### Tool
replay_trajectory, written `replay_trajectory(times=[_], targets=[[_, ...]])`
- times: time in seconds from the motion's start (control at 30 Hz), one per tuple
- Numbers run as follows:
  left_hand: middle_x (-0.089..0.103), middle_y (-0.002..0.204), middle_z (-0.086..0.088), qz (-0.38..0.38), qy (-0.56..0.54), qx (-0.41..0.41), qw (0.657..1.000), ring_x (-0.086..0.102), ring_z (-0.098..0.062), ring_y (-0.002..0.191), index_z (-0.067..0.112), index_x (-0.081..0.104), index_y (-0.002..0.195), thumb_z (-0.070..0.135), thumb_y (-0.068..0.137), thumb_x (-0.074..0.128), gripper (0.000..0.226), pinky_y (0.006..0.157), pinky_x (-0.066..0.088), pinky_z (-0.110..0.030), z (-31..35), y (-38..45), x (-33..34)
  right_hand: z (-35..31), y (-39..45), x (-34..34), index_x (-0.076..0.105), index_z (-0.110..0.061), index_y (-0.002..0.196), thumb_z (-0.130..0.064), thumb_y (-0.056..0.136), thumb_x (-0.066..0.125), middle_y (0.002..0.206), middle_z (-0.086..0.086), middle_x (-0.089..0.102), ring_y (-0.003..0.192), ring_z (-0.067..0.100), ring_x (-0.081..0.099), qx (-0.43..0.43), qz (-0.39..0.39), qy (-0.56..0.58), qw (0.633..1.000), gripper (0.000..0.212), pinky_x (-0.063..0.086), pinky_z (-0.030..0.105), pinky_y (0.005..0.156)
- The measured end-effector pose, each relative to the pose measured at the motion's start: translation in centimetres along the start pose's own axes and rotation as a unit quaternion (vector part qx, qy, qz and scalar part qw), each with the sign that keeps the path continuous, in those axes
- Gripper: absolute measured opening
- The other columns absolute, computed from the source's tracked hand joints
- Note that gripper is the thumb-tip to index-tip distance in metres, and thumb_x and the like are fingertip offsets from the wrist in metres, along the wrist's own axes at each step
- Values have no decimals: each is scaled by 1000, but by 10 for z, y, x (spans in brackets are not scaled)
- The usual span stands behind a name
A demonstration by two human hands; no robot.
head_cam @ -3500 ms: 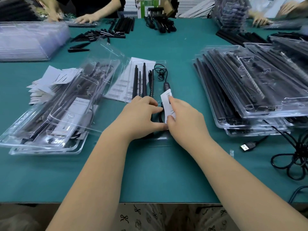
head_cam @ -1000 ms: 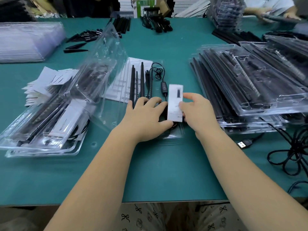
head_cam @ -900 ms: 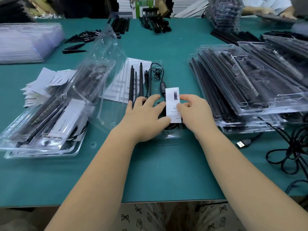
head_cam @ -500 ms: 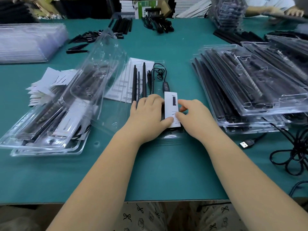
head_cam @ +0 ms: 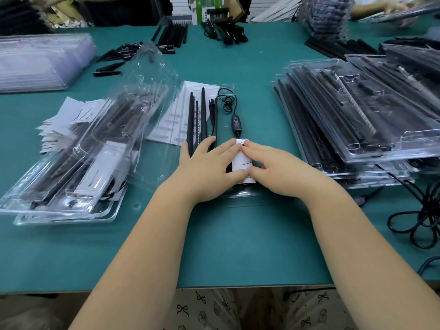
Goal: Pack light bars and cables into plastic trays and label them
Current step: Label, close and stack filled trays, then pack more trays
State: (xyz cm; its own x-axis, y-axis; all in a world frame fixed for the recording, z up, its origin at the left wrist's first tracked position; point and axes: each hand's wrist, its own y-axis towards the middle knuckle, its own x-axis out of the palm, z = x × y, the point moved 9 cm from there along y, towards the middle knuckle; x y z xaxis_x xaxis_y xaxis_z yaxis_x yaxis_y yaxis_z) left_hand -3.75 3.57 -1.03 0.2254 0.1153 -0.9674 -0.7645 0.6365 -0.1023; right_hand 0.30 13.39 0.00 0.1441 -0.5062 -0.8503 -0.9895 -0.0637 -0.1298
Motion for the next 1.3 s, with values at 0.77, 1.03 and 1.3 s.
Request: replay_trajectory(times=[0.77, 1.03, 1.3], targets=[[45, 142, -11, 337, -1, 107, 935, 38, -31, 132, 16, 58, 128, 32, 88, 58, 43, 111, 25, -42, 41, -69, -95, -16, -3, 1, 46, -17, 112, -15, 93, 37, 132, -14, 39, 116, 22, 45, 30, -68, -108, 991, 22, 40, 32, 88], [58, 125, 16, 472, -378, -138, 784, 59, -6, 109, 28, 31, 142, 40, 76, 62, 74, 96, 49, -37, -57, -134, -95, -14, -3, 1, 42, -16, 122, -15, 93, 34, 157, -13, 8, 135, 17, 32, 23, -62, -118, 991, 30, 35, 32, 99], [34, 152, -1, 232, -41, 62, 970, 37, -25, 133, 24, 38, 145, 36, 90, 60, 60, 109, 27, -33, 31, -70, -61, -15, -4, -1, 36, -22, 138, -18, 93, 38, 154, -14, 21, 127, 20, 42, 22, -45, -78, 996, 45, 39, 41, 100]])
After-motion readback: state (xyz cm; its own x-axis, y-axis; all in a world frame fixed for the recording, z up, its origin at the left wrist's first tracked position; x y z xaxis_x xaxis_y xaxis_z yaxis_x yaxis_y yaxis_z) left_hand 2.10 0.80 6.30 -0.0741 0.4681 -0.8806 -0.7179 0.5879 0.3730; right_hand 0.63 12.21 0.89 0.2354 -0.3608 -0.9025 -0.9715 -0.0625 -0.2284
